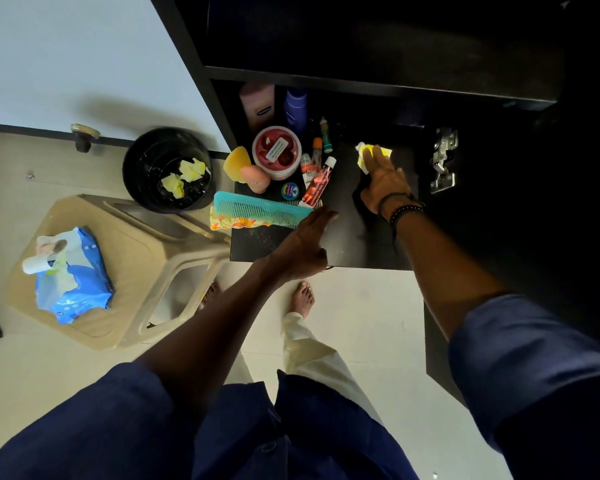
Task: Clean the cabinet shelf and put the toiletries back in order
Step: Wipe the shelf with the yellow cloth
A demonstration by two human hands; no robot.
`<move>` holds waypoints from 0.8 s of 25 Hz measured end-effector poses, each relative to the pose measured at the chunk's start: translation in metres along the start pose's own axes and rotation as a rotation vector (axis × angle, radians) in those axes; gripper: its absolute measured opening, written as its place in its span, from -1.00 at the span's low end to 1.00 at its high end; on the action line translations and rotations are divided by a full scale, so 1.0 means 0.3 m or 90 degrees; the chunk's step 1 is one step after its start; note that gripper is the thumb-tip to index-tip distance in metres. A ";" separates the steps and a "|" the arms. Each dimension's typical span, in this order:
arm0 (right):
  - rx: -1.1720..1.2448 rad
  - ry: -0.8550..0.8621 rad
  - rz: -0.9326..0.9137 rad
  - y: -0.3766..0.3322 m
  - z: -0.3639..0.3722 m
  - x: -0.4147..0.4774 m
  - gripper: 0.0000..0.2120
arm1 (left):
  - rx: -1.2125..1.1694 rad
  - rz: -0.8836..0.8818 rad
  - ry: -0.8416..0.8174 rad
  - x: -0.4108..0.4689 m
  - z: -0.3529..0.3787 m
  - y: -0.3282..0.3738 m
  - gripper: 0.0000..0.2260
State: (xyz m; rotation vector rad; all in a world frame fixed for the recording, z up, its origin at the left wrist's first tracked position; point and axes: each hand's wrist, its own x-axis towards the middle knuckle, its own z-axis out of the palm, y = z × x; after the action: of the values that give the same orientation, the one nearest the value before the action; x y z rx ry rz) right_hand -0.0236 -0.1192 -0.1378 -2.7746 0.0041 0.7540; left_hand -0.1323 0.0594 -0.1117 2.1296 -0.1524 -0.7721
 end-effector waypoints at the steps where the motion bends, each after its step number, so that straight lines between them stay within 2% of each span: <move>1: 0.003 0.002 -0.005 -0.029 -0.018 0.037 -0.23 | -0.004 -0.001 0.015 -0.002 -0.008 -0.007 -0.35; 4: 0.012 0.007 -0.047 -0.124 -0.057 0.117 -0.27 | 0.000 0.017 0.056 -0.014 -0.039 -0.023 -0.38; 8: -0.065 0.016 -0.175 -0.170 -0.042 0.117 -0.34 | 0.028 0.012 0.049 -0.032 -0.078 -0.025 -0.36; 10: -0.082 0.055 -0.143 -0.110 -0.042 0.121 -0.32 | 0.042 0.008 0.043 -0.038 -0.087 -0.031 -0.36; 12: -0.097 0.079 -0.044 -0.013 -0.067 0.129 -0.33 | 0.050 0.001 0.041 -0.042 -0.092 -0.040 -0.35; 16: -0.086 0.053 0.112 0.093 -0.094 0.107 -0.25 | 0.074 -0.019 0.028 -0.058 -0.100 -0.060 -0.34; 20: -0.032 0.035 -0.022 -0.031 0.005 0.042 -0.28 | 0.103 -0.044 -0.002 -0.078 -0.093 -0.078 -0.33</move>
State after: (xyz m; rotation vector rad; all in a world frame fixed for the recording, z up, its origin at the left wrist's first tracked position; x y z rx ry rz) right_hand -0.0128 -0.1091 -0.1428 -2.8341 -0.0515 0.6775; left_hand -0.1386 0.1019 -0.1057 2.2962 -0.1478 -0.8284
